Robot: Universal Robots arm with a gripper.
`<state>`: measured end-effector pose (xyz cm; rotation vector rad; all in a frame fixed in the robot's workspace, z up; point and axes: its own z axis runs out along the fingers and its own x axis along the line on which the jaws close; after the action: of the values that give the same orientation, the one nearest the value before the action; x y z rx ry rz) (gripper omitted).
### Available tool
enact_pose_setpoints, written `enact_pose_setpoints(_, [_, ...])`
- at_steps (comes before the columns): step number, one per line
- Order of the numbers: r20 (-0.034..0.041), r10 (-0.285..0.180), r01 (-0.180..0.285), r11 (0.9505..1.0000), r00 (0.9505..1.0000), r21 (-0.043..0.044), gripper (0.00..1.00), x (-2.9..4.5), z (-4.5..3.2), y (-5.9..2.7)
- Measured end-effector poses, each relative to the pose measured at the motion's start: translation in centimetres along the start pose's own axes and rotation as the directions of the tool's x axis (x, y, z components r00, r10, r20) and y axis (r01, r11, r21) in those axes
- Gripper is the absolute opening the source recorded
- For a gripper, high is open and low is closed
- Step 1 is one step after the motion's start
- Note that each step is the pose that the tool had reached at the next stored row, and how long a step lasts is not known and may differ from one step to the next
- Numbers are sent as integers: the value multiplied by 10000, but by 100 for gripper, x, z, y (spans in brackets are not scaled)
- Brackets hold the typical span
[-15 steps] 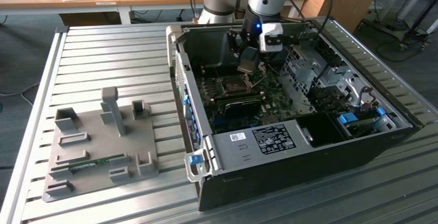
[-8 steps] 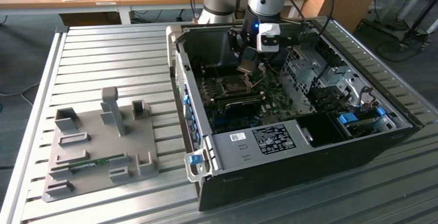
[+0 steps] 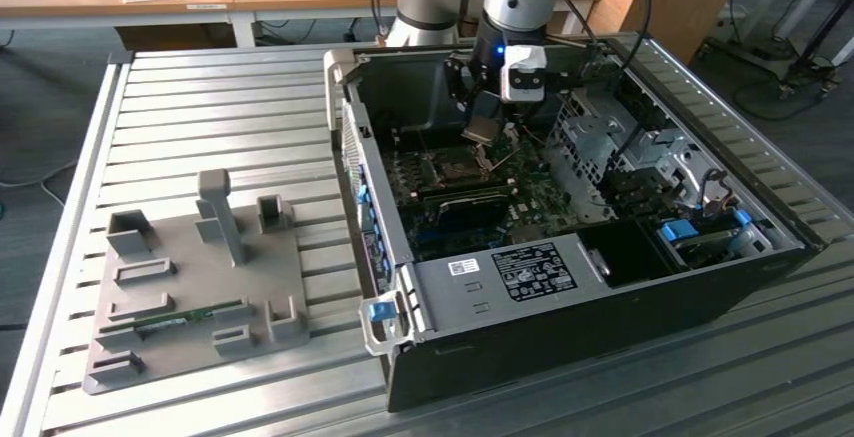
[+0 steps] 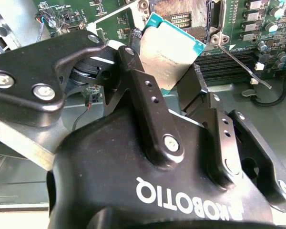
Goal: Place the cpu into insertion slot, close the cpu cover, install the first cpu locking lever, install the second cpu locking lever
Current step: 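Place the cpu into insertion slot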
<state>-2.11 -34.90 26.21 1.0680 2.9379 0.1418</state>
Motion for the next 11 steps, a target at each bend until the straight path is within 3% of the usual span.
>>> enact_pose_setpoints(6, [4, 48, -48, 10000, 10000, -1, 54, 0, 0, 0])
enact_pose_setpoints(11, [68, 756, -755, 9971, 9971, -16, 54, 0, 7, 0])
